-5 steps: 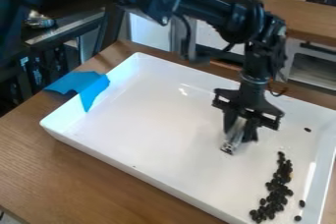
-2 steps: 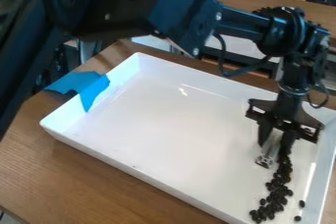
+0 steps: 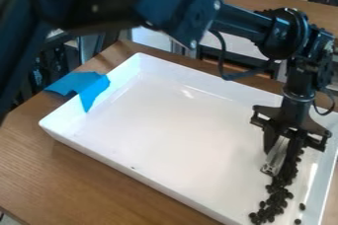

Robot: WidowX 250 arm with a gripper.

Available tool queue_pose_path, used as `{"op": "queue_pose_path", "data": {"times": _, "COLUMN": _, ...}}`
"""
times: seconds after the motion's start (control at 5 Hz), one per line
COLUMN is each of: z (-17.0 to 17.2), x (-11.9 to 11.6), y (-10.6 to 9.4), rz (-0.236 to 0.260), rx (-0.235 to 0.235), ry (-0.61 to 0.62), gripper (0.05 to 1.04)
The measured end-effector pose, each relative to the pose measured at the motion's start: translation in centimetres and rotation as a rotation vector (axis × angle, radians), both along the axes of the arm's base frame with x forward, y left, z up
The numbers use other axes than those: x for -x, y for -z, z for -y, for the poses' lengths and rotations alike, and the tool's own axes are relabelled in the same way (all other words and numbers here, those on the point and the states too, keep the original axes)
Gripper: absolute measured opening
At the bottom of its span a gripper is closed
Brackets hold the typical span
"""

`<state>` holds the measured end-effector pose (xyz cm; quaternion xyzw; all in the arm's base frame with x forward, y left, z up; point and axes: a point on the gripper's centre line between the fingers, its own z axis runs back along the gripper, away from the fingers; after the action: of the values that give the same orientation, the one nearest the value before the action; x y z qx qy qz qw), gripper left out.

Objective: Sweep into pile

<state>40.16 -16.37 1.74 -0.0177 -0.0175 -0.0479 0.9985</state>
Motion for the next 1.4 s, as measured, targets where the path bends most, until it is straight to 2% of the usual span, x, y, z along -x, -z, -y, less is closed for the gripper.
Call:
{"op": "queue_pose_path", "data": {"times": 0.2, "z": -3.9, "x": 0.7, "y": -1.2, "rz": 0.000, "rx": 0.007, "ry": -0.022, "gripper": 0.383}}
{"op": "queue_pose_path", "data": {"times": 0.4, "z": -9.9, "x": 0.9, "y": -4.1, "rz": 0.031, "rx": 0.035, "ry": -0.078, "gripper": 0.383}}
{"op": "queue_pose_path", "data": {"times": 0.6, "z": -14.2, "x": 2.2, "y": -5.3, "rz": 0.052, "rx": 0.003, "ry": -0.059, "gripper": 0.383}}
{"op": "queue_pose_path", "data": {"times": 0.8, "z": -17.9, "x": 3.2, "y": -4.3, "rz": 0.063, "rx": -0.110, "ry": -0.030, "gripper": 0.383}}
{"op": "queue_pose_path", "data": {"times": 1.0, "z": -21.0, "x": 4.3, "y": -2.8, "rz": 0.055, "rx": -0.191, "ry": -0.006, "gripper": 0.383}}
{"op": "queue_pose_path", "data": {"times": 1.2, "z": -21.7, "x": 5.6, "y": -1.2, "rz": 0.039, "rx": -0.241, "ry": 0.041, "gripper": 0.383}}
{"op": "queue_pose_path", "data": {"times": 1.4, "z": -21.7, "x": 6.9, "y": -0.1, "rz": 0.025, "rx": -0.261, "ry": 0.082, "gripper": 0.383}}
